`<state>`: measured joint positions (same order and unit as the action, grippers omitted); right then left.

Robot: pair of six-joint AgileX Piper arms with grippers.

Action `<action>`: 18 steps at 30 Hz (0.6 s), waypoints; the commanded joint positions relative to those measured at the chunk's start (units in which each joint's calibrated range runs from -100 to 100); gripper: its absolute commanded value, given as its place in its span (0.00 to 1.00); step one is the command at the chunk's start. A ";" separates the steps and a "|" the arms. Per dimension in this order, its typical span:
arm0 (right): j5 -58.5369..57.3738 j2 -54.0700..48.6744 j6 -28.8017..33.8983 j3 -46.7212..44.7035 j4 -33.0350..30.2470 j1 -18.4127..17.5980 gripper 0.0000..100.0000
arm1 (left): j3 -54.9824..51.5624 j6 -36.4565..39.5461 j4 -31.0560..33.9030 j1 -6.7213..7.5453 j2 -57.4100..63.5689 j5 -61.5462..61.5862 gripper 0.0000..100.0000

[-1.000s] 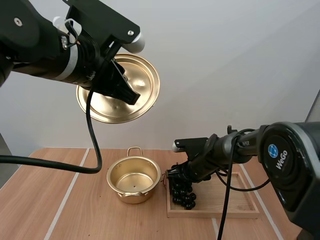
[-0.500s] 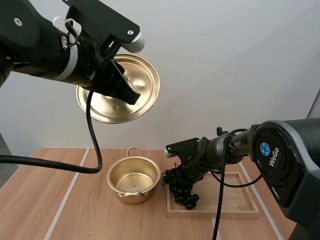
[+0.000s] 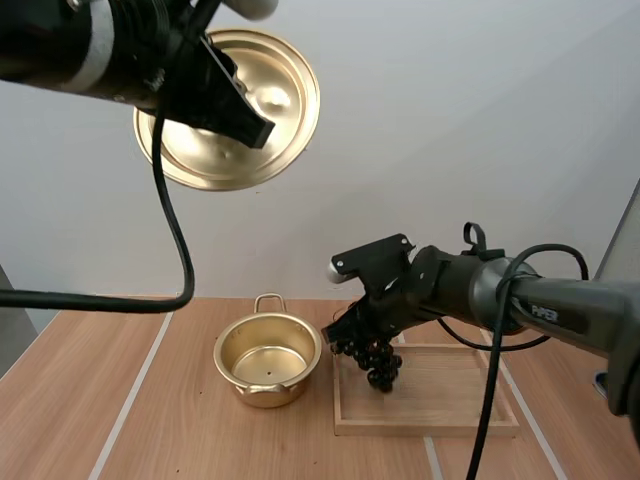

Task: Open the lid, put the grape in the pot, and close it

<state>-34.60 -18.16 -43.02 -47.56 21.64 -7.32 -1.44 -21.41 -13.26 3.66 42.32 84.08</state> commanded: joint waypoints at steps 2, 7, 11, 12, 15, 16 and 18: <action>-0.62 -6.66 -0.99 2.65 1.20 -1.00 0.00 | 5.26 0.79 -0.19 0.29 2.28 -0.63 0.00; -4.57 -7.06 -0.99 7.07 2.04 -3.62 0.00 | 7.88 0.79 -0.09 0.29 4.30 -0.45 0.00; -4.49 -7.06 -0.99 9.76 3.21 -7.37 0.00 | 8.02 0.79 0.17 0.29 5.78 -1.01 0.00; -4.34 -7.06 -0.99 10.32 3.48 -8.07 0.00 | 8.02 0.79 0.42 0.29 6.01 -1.01 0.00; -3.89 -6.60 -0.99 11.66 3.47 -10.55 0.00 | 8.02 0.79 0.71 0.29 6.57 -1.01 0.00; -3.70 -6.17 -0.99 12.33 3.47 -11.44 0.00 | 8.02 0.79 0.71 0.29 6.69 -1.01 0.00; -3.70 -4.54 -0.99 13.83 3.47 -12.66 0.00 | 8.02 0.79 0.71 0.29 6.66 -0.81 0.00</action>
<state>-39.38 -23.67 -43.18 -35.67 24.85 -18.39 6.17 -21.20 -13.07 3.66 48.59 84.08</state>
